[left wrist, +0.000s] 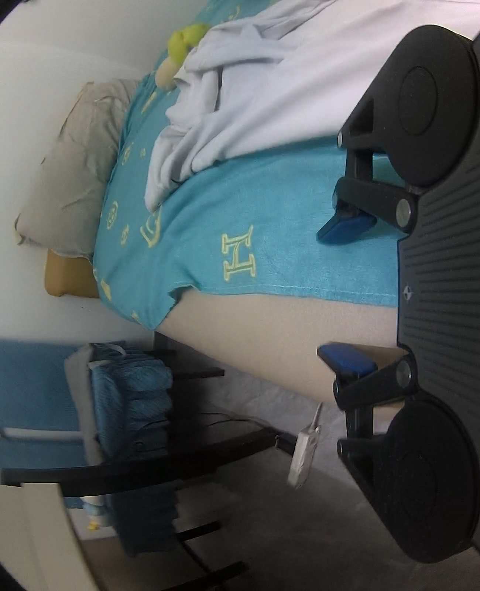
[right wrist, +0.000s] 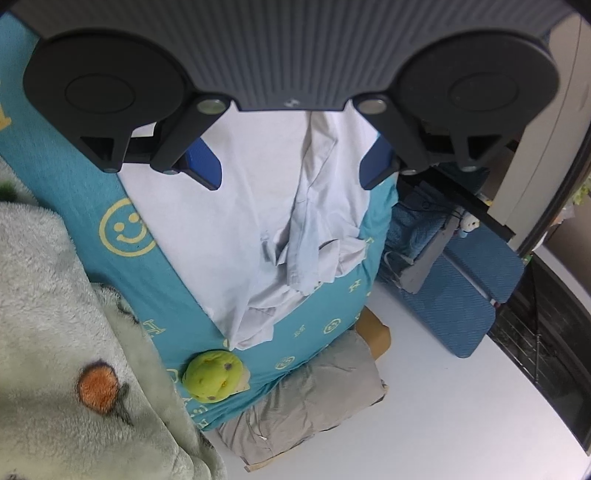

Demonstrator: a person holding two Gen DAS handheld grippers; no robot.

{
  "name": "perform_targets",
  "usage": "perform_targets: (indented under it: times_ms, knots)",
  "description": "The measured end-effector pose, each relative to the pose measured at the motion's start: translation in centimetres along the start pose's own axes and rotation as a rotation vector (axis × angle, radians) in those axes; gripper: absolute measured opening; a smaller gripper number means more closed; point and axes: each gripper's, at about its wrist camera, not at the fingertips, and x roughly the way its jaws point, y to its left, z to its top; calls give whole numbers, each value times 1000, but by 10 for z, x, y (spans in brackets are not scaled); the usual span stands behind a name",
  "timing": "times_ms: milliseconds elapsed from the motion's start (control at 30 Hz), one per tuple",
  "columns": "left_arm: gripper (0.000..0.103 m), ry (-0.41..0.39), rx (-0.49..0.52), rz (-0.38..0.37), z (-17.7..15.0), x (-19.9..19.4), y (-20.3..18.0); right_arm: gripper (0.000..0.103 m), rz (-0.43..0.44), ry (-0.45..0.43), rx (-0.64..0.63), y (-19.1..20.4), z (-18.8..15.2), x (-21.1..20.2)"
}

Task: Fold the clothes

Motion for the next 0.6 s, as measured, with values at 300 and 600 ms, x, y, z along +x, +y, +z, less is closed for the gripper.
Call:
perform_targets:
  times_ms: [300, 600]
  knots:
    - [1, -7, 81, 40, 5, 1, -15, 84, -11, 20, 20, -4, -2, 13]
    - [2, 9, 17, 347, 17, 7, 39, 84, -16, 0, 13, -1, -4, 1]
